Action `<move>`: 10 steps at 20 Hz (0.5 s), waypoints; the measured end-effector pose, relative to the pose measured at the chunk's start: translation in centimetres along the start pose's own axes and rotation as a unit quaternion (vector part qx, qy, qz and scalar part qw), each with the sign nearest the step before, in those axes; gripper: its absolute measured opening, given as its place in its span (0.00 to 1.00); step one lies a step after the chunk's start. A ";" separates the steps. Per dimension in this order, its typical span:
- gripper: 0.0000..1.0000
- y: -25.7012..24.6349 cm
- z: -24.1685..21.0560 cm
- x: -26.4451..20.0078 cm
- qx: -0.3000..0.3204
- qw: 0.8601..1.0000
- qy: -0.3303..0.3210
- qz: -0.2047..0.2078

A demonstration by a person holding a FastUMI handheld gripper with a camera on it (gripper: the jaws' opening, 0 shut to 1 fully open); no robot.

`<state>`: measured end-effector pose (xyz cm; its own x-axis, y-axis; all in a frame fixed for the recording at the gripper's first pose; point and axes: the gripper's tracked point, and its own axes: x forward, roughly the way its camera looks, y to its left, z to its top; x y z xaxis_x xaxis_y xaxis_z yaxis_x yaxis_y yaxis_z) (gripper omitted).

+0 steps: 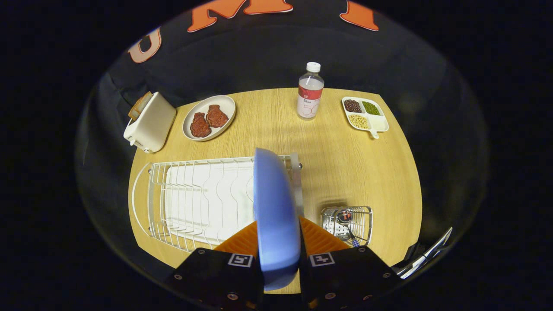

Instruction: Take the plate from the dish rack, then take the spoon from the basket and place it into the plate.

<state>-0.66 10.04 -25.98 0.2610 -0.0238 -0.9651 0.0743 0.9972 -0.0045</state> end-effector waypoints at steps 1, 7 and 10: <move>0.31 0.2 0.2 -0.9 0.002 1.000 -0.010 0.014; 0.28 -0.5 -2.9 -5.0 0.000 0.998 -0.027 0.056; 0.28 -0.4 -5.6 -5.9 0.023 0.995 -0.020 0.098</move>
<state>-7.63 10.21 -21.77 0.3133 0.1660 -0.9350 0.0629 0.9788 0.1949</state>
